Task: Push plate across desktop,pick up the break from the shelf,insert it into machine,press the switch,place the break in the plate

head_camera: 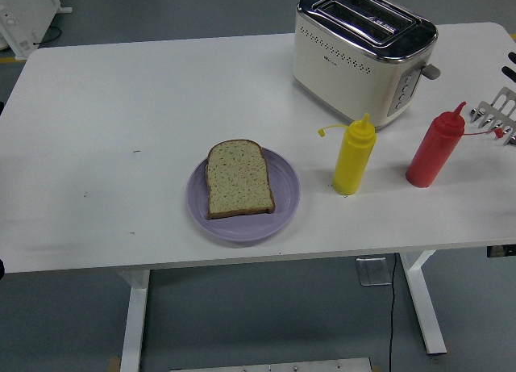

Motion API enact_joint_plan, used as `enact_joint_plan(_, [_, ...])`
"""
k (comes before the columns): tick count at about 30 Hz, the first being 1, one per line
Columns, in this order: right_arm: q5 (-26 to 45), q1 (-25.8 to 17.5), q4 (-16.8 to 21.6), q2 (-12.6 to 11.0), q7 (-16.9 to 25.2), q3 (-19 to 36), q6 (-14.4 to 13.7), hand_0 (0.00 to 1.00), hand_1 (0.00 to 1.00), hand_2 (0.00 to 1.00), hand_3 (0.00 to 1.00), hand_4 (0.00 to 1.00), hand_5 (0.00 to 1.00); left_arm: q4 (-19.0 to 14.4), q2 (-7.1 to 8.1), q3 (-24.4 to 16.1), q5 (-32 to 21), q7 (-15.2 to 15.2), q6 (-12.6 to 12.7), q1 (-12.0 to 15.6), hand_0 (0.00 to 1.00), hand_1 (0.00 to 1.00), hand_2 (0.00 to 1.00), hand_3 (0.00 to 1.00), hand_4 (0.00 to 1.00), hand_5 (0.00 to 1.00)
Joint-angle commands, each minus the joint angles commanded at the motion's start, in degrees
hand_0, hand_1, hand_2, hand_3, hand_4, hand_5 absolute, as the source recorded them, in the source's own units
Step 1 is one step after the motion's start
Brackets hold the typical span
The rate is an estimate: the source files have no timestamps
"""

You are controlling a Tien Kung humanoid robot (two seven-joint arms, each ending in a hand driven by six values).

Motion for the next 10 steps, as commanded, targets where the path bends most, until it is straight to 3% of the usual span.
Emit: enact_joint_plan(10, [-1.7, -3.7, 3.3, 2.7, 1.9, 0.5, -1.0, 0.82, 0.766, 0.764, 0.727, 0.517, 0.584, -1.1, -0.63, 1.1, 0.8, 0.1, 0.5, 0.2, 0.864, 0.817, 0.875, 0.78, 0.704, 0.998])
